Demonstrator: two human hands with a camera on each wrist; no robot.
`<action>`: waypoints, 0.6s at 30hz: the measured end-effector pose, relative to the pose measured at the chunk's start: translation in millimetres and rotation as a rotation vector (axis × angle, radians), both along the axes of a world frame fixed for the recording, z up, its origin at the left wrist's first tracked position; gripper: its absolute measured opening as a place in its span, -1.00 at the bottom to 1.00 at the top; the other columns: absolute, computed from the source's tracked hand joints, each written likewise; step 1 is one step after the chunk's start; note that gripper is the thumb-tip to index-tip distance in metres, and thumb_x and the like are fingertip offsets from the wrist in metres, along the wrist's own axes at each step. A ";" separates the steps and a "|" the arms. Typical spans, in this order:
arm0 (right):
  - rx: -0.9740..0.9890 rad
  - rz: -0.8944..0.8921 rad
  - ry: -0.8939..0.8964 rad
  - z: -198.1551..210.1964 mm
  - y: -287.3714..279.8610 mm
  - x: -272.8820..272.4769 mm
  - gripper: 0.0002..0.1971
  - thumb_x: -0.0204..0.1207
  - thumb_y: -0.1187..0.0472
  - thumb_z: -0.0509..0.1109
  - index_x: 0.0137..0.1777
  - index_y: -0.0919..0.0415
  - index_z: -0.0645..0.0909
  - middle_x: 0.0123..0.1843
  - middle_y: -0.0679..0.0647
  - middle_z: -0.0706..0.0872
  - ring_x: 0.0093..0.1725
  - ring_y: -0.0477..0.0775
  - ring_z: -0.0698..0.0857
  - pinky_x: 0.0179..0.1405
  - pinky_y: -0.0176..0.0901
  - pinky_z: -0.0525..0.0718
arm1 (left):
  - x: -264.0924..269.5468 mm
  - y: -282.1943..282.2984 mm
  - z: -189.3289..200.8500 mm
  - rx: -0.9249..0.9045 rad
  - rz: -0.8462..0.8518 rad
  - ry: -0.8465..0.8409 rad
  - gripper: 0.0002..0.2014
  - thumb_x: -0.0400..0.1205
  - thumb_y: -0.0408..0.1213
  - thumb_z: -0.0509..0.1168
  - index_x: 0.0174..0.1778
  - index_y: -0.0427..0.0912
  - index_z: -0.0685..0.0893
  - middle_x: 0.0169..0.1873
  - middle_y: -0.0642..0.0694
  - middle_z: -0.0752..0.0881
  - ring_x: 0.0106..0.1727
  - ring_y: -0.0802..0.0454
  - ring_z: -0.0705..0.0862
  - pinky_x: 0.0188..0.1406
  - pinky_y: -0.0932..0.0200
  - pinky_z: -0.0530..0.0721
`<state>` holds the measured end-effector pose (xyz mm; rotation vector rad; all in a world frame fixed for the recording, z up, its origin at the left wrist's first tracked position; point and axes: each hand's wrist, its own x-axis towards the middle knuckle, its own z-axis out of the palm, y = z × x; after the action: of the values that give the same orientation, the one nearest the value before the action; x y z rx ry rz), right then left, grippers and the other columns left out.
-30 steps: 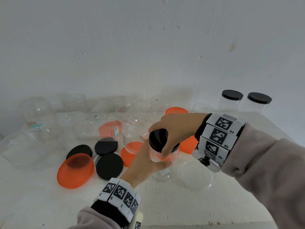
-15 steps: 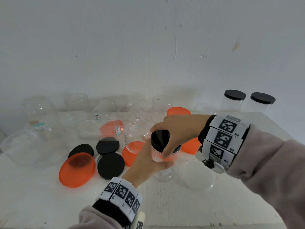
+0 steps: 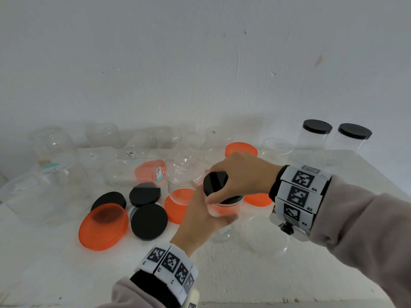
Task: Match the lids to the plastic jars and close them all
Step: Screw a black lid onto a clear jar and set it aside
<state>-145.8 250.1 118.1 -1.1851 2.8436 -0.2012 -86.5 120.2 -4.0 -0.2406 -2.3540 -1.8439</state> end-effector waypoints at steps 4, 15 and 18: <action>0.041 -0.076 -0.034 -1.7 -2.0 0.4 -0.42 0.22 -0.49 0.41 -0.03 -0.02 0.66 -0.25 -0.14 0.63 -0.16 -0.05 0.65 -0.42 -0.25 0.43 | 0.8 0.9 -1.2 -0.004 0.010 0.002 -0.13 0.31 -0.18 0.65 0.49 0.14 0.35 0.28 0.24 0.61 0.32 0.33 0.56 0.22 0.31 0.56; 0.226 -0.035 -0.233 23.7 -4.8 -7.4 -0.21 0.25 -0.27 0.57 0.50 -0.24 0.39 -0.01 -0.30 0.37 0.19 -0.09 0.40 -0.11 -0.25 0.45 | 0.9 -0.3 2.4 -0.028 -0.016 -0.003 -0.20 0.34 -0.26 0.63 0.32 0.41 0.34 0.16 0.49 0.60 0.23 0.52 0.55 -0.02 0.66 0.50; 0.197 -0.025 -0.183 18.2 -5.7 -7.9 -0.23 0.20 -0.31 0.56 0.44 -0.23 0.45 -0.12 -0.35 0.36 0.13 -0.08 0.46 -0.21 -0.27 0.45 | 1.1 0.2 0.7 -0.017 -0.005 -0.011 -0.20 0.33 -0.23 0.64 0.38 0.30 0.36 0.19 0.36 0.63 0.24 0.47 0.56 0.01 0.63 0.51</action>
<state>-153.8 244.5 136.3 -1.0359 2.6498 -0.0271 -85.4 120.4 -3.3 -0.2391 -2.3797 -1.8321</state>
